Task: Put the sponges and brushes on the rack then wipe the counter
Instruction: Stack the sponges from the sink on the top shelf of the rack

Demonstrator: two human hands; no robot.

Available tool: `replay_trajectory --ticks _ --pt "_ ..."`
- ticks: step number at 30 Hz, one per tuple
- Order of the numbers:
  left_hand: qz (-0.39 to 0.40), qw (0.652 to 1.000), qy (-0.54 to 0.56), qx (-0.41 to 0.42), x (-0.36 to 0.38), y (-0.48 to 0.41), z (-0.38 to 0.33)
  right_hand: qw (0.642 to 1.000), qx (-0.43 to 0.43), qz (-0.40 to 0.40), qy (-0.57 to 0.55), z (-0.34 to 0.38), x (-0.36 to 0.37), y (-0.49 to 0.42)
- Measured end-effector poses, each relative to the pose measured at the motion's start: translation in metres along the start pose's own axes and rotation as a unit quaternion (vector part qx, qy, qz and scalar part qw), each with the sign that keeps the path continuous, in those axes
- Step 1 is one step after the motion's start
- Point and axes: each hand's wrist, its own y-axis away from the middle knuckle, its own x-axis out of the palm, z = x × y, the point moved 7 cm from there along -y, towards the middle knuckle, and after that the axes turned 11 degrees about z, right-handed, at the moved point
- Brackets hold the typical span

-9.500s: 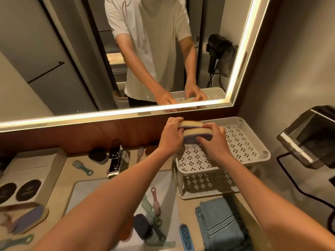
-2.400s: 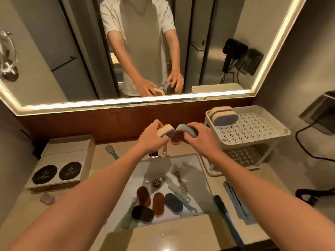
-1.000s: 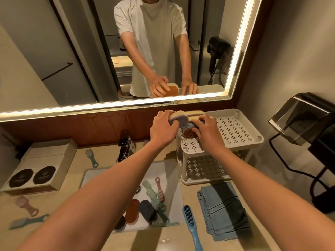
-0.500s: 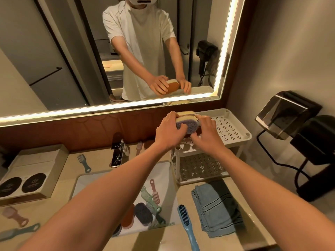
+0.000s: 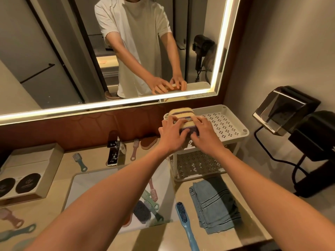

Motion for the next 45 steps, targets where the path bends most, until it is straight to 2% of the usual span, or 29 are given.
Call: replay_trajectory --ticks 6,12,19,22,31,39,45 --pt "0.020 0.998 -0.049 0.034 0.014 -0.001 0.005 0.999 0.036 0.032 0.024 -0.007 0.012 -0.004" --pt "0.040 0.996 -0.078 0.029 0.026 0.004 0.004 0.994 0.066 0.057 0.065 -0.005 0.013 -0.002" --pt "0.086 0.994 -0.068 0.022 0.028 0.000 0.006 0.991 0.073 0.074 0.084 -0.003 0.012 -0.001" --pt "0.094 0.994 -0.057 0.023 0.022 -0.001 0.007 0.994 0.059 0.058 0.075 0.003 0.008 -0.001" --pt "0.047 0.998 -0.025 0.027 -0.016 0.011 0.026 0.995 -0.019 -0.009 0.097 0.047 -0.006 -0.009" --pt "0.010 0.999 -0.049 -0.019 -0.063 0.033 0.071 0.988 -0.054 0.046 0.138 0.097 0.021 -0.043" --pt "-0.019 0.998 -0.045 -0.048 -0.081 0.062 0.108 0.985 -0.092 0.045 0.142 0.146 0.058 -0.053"
